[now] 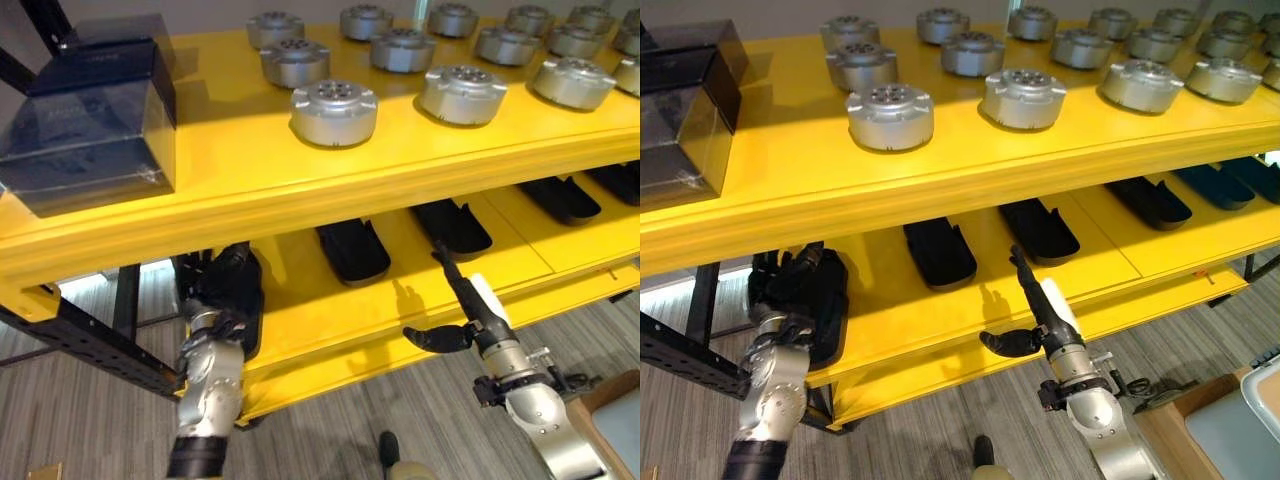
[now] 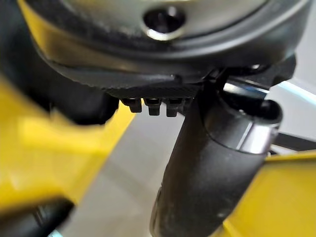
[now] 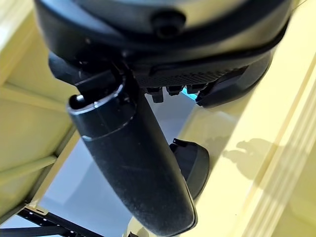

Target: Move parts from the plastic box to the shelf.

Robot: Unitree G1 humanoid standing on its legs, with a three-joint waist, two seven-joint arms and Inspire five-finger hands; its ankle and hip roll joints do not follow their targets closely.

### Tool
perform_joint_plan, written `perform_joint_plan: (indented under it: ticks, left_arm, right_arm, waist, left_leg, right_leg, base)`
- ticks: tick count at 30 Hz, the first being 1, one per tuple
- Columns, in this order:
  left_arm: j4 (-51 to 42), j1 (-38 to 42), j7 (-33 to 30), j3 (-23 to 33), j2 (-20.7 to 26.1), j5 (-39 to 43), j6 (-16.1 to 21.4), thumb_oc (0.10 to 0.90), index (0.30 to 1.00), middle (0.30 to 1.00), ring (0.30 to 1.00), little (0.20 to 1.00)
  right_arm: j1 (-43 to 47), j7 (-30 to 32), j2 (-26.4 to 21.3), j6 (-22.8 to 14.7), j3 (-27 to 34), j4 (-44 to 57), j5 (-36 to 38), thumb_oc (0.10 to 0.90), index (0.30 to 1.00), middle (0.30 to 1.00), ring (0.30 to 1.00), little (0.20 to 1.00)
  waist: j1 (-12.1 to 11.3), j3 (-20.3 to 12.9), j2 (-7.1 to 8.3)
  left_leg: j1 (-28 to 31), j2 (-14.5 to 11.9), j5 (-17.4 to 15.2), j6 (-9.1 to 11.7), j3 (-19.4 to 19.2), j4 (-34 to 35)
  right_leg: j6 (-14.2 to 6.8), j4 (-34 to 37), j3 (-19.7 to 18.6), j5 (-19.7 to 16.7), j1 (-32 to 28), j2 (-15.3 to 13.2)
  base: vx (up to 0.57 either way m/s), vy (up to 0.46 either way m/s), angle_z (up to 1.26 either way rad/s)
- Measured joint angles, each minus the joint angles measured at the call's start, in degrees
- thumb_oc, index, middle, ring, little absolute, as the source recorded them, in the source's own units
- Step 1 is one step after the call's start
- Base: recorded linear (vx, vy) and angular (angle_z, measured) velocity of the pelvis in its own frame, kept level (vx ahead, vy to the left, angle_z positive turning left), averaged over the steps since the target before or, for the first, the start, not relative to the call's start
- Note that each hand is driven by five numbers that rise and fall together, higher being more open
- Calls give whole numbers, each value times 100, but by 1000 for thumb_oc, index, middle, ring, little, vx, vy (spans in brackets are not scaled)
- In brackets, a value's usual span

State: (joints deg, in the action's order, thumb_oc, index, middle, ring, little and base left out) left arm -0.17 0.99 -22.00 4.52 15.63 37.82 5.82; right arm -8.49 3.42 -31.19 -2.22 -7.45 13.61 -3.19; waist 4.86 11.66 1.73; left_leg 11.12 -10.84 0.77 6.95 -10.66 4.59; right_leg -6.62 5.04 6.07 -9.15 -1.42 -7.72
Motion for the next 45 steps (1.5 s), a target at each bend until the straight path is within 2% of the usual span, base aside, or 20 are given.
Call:
perform_joint_plan:
  ticks: [4,7,9,12,17,19,21,23,24,26,32,36,40,45]
  left_arm:
    - [-339,-839,651,143,522,-1398,-127,900,1000,1000,1000,1000]
    - [-532,-1059,905,205,704,-2006,-165,900,1000,1000,1000,1000]
    - [-943,-1430,1165,183,1085,-2870,-169,900,1000,1000,1000,1000]
    - [-1266,-1631,1267,248,1193,-3569,-154,900,1000,1000,1000,1000]
    - [-1840,-2179,1348,421,1371,-4088,152,900,1000,1000,1000,1000]
    - [-2085,-2353,1367,426,1881,-4671,229,900,1000,1000,1000,1000]
    - [-2169,-2408,1363,490,2036,-4947,465,900,1000,1000,1000,1000]
    - [-2283,-2458,1355,494,2220,-5207,544,900,1000,1000,1000,1000]
    - [-2365,-2532,1344,487,2609,-5682,693,900,1000,1000,1000,1000]
    - [-2366,-2574,1343,469,2899,-6110,863,900,1000,1000,1000,1000]
    - [-2315,-2715,1340,345,3160,-6600,1084,900,1000,1000,1000,1000]
    - [-2241,-2825,1338,315,3335,-7015,1091,900,1000,1000,1000,1000]
    - [-1932,-2833,1287,95,3520,-7498,1107,900,1000,1000,1000,1000]
    - [-1502,-2867,1271,-271,3523,-7835,1173,900,1000,1000,1000,1000]
  right_arm:
    - [-9,-262,0,-67,161,0,158,900,1000,1000,1000,1000]
    - [-34,-391,1,-169,168,1,204,900,1000,1000,1000,1000]
    - [-60,-504,0,-268,170,3,223,900,1000,1000,1000,1000]
    - [-98,-589,-1,-319,194,12,314,900,1000,1000,1000,1000]
    - [-364,-664,-7,-403,337,198,346,900,1000,1000,1000,1000]
    - [-450,-665,-126,-474,385,210,444,900,1000,1000,1000,1000]
    - [-498,-666,-164,-513,410,212,469,900,1000,1000,1000,1000]
    - [-515,-666,-168,-518,410,212,556,900,1000,1000,1000,1000]
    - [-514,-665,-210,-553,411,213,568,900,1000,1000,1000,1000]
    - [-512,-664,-272,-630,413,220,569,900,1000,1000,1000,1000]
    - [-515,-651,-412,-728,414,232,572,900,1000,1000,1000,1000]
    - [-517,-627,-425,-741,418,232,573,900,1000,1000,1000,1000]
    - [-515,-587,-486,-744,418,232,571,900,1000,1000,1000,1000]
    - [-518,-577,-502,-745,418,232,569,900,1000,1000,1000,1000]
  waist:
    - [-99,4,1]
    - [-203,9,0]
    - [-197,26,31]
    - [-215,29,29]
    - [-244,34,19]
    - [-325,38,13]
    - [-347,35,-4]
    - [-358,39,-12]
    - [-367,40,-14]
    - [-365,28,-35]
    - [-351,22,-58]
    - [-346,17,-68]
    - [-350,8,-83]
    - [-345,7,-83]
  left_leg:
    - [8,3,-34,-52,3,0]
    - [2,7,-29,-45,11,0]
    - [2,2,-19,-29,70,0]
    - [10,10,-20,-31,110,1]
    - [5,9,-13,-20,138,1]
    - [-5,6,9,16,160,1]
    - [-5,12,10,17,182,1]
    - [-18,14,10,16,241,1]
    - [-15,11,10,16,284,1]
    - [-13,15,-10,-12,322,2]
    - [-9,11,25,38,328,1]
    - [-2,10,49,49,325,1]
    - [-1,9,67,66,328,0]
    - [2,8,72,72,321,0]
  right_leg:
    - [-5,34,14,14,-22,-8]
    - [-8,31,39,13,-34,-18]
    - [-9,12,73,17,-61,-16]
    - [-19,5,104,28,-96,-33]
    - [-21,-4,132,35,-107,-36]
    - [-20,-4,149,34,-113,-35]
    - [-22,-4,173,35,-128,-50]
    - [-25,-4,229,39,-157,-58]
    - [-26,-4,268,47,-189,-59]
    - [-25,-3,287,56,-213,-68]
    - [-19,-5,289,48,-216,-62]
    - [-17,-5,287,47,-219,-61]
    - [-5,-7,285,31,-219,-56]
    - [0,-6,279,23,-211,-54]
  base:
    - [-15,6,2]
    - [-21,11,5]
    - [-16,9,8]
    - [-22,9,7]
    - [-15,6,2]
    - [-36,11,4]
    - [-19,7,7]
    - [5,8,15]
    - [28,5,17]
    - [8,7,10]
    - [-5,0,0]
    - [9,1,0]
    - [-10,0,0]
    - [0,0,0]
